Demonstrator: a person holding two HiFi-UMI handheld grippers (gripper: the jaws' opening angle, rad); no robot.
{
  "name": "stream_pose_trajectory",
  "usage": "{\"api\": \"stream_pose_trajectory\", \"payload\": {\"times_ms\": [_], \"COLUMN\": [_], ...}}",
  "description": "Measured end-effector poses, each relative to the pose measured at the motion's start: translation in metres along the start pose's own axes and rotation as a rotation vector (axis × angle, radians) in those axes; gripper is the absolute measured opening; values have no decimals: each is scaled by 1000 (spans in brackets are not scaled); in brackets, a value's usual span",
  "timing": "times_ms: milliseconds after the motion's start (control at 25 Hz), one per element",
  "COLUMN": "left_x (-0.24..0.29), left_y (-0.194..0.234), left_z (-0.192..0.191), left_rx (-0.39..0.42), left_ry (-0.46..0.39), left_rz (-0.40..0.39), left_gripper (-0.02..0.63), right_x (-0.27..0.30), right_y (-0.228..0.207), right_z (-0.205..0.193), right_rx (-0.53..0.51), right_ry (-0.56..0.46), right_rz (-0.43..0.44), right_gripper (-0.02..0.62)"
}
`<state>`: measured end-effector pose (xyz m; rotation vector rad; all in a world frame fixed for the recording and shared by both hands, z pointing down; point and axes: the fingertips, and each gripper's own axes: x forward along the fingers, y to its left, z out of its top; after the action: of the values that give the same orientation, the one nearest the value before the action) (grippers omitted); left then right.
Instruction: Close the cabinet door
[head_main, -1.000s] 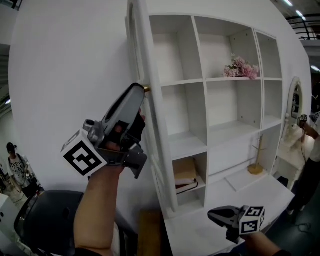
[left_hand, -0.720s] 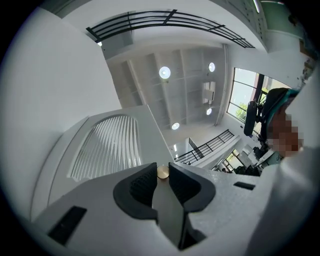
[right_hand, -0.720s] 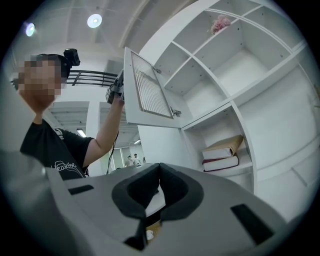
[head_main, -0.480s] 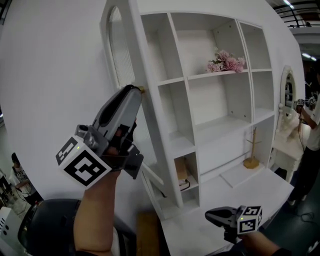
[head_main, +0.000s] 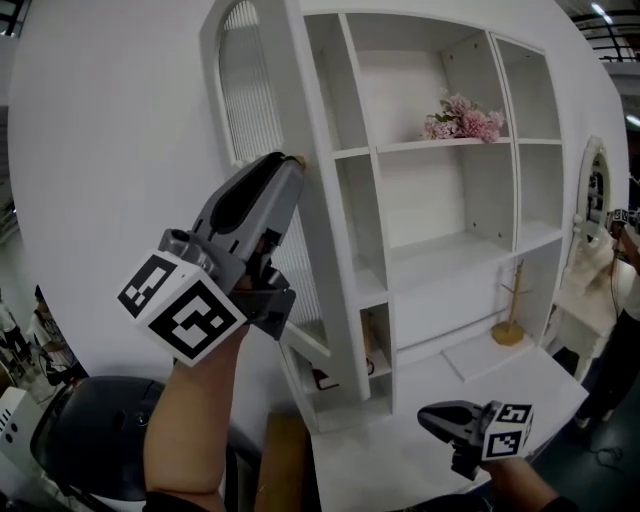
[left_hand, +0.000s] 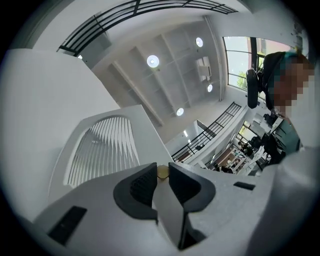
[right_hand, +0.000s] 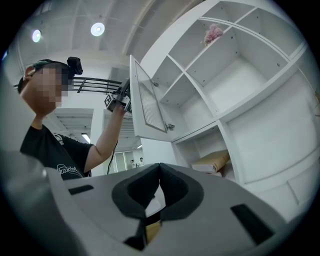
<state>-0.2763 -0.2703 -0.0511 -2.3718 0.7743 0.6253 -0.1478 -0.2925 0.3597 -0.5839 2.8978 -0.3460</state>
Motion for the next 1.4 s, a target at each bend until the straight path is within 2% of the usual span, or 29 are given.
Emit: {"api": "stream_pose_trajectory", "payload": {"times_ms": [400,880,1160,1400], "left_x": [38,83,100,114], "left_y": [0,10,18,26], "left_z": [-31,-72,-90,-104], "left_rx": [87,236,319,362], "left_ry": [71,139,161,190], "left_rz": [67,168,199,231], "left_gripper": [77,77,77,78], "right_x": [-20,-57,-74,-78], "right_y": [-22,-57,-82,-96], "right_z": [24,39,46,47], "right_rx": [-37,-47,-41,-33], "right_ry": [-6,-27,-33,-31], "right_rz": [36,15,-8,5], "right_gripper": [8,8,8,8]}}
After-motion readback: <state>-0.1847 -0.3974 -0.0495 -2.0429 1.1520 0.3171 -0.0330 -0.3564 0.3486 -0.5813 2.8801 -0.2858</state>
